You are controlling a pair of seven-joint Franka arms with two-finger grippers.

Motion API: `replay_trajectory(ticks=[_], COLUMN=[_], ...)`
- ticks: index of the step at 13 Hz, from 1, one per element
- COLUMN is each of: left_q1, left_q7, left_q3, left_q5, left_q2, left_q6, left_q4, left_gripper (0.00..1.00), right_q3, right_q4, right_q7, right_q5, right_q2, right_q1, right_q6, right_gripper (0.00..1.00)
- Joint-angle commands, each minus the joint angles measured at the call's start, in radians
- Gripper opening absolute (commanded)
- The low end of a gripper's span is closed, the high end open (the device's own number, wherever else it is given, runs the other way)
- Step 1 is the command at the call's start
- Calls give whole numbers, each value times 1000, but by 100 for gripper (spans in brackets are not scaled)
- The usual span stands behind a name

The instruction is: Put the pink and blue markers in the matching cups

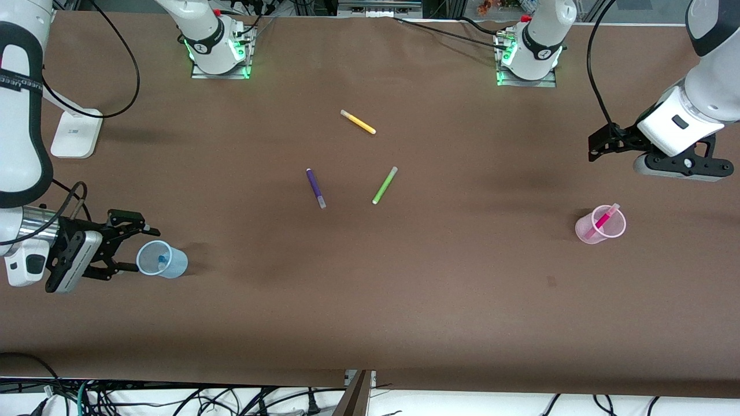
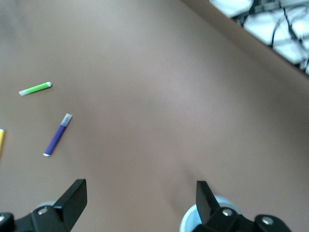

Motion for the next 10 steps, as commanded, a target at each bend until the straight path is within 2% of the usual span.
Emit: replay_trajectory(ticks=[1,3,5,8,10], left_q1=[33,35,33,36,35], left_q7=[38,43,55,60,60], left_q3=[4,4,3,6,0], left_q5=[-87,-89,-86,-83,-77], left_q2=[-26,-26,-26,-26,-24], left_q6=[24,24,24,22,22], left_q4=[-32,-32,-30,-28,-28], left_gripper=[100,100,100,100,100], right_q3=[3,6,6,39,51], right_q4=[14,6,-21,-135,-247], right_q7=[233,449,653,896,1028], right_q5=[-137,-251,-320,-395,-402], right_q2=[-68,-137,-203,-344,-454], right_q1=[25,52,74,75,74], right_q6=[-66,-144,-222,-283,-286], right_gripper=[100,100,100,100,100])
